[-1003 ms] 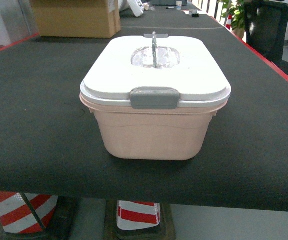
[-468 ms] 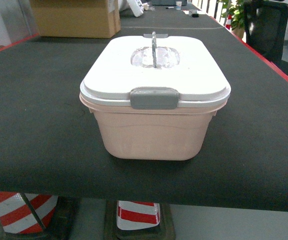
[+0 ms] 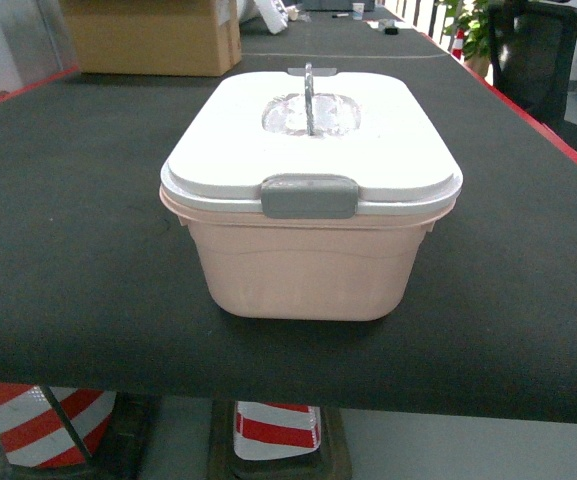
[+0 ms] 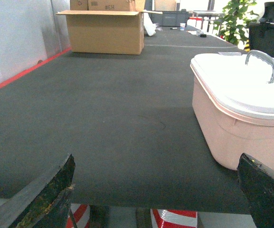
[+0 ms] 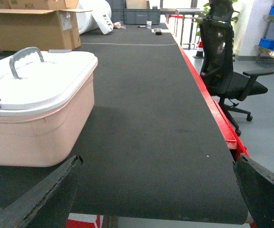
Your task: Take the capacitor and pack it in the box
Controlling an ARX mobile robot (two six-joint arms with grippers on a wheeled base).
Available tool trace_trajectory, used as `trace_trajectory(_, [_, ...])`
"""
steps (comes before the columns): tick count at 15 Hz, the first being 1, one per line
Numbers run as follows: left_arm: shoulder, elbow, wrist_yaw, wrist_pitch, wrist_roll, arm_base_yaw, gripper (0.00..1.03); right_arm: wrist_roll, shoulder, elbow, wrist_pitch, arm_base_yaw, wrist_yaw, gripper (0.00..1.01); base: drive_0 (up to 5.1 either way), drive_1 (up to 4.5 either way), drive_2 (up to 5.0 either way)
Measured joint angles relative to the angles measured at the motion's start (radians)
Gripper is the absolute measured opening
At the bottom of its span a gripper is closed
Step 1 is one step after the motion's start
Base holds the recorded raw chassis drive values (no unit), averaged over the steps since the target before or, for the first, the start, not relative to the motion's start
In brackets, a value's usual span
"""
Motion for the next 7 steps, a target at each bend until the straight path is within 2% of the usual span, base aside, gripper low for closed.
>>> trace_trajectory(7, [0.000, 0.000, 0.000, 0.000, 0.000, 0.000, 0.98, 0.000, 0.000, 0.000, 0.000, 0.000, 0.000, 0.98, 0.0, 0.00, 0.0])
